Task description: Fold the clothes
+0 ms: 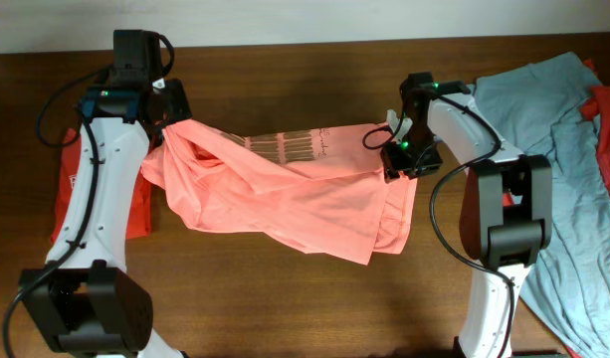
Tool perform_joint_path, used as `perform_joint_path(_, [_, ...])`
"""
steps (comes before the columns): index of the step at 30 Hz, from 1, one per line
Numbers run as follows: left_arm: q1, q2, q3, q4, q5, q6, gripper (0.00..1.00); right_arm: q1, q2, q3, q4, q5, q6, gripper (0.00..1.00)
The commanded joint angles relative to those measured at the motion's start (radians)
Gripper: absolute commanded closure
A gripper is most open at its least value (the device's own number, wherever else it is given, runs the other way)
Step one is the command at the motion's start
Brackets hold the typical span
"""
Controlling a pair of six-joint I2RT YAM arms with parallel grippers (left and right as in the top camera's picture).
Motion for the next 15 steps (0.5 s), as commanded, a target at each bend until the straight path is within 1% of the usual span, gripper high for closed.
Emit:
perform_joint_path(1, [-0.003, -0.006, 0.012, -0.005, -0.007, 0.015, 1.0, 0.002, -0.019, -0.008, 0.021, 0.07, 0.012, 0.43])
perform_joint_path(3, [-0.003, -0.006, 0.012, -0.005, -0.007, 0.015, 1.0, 0.002, -0.019, -0.008, 0.033, 0.08, 0.013, 0.46])
perform_joint_path(8, [-0.003, -0.006, 0.012, -0.005, -0.007, 0.015, 1.0, 0.002, -0.019, -0.008, 0.06, 0.087, 0.012, 0.46])
perform_joint_path(10, [-0.003, -0.006, 0.012, -0.005, -0.007, 0.015, 1.0, 0.002, -0.016, -0.008, 0.063, 0.088, 0.012, 0.53])
perform_joint_path(11, [-0.003, -0.006, 0.012, -0.005, -0.007, 0.015, 1.0, 0.002, -0.01, -0.008, 0.066, 0.088, 0.012, 0.67])
perform_joint_path(12, [-0.003, -0.006, 0.012, -0.005, -0.007, 0.015, 1.0, 0.002, -0.007, -0.008, 0.067, 0.088, 0.012, 0.75])
perform_joint_path(13, [-0.003, -0.006, 0.012, -0.005, -0.007, 0.015, 1.0, 0.002, -0.002, -0.008, 0.068, 0.088, 0.012, 0.87])
perform_joint_path(14, [-0.003, -0.006, 0.012, -0.005, -0.007, 0.015, 0.99, 0.002, 0.003, -0.008, 0.072, 0.088, 0.013, 0.96])
perform_joint_path(15, [-0.003, -0.006, 0.012, -0.005, -0.007, 0.015, 1.0, 0.002, 0.004, -0.008, 0.08, 0.088, 0.013, 0.96])
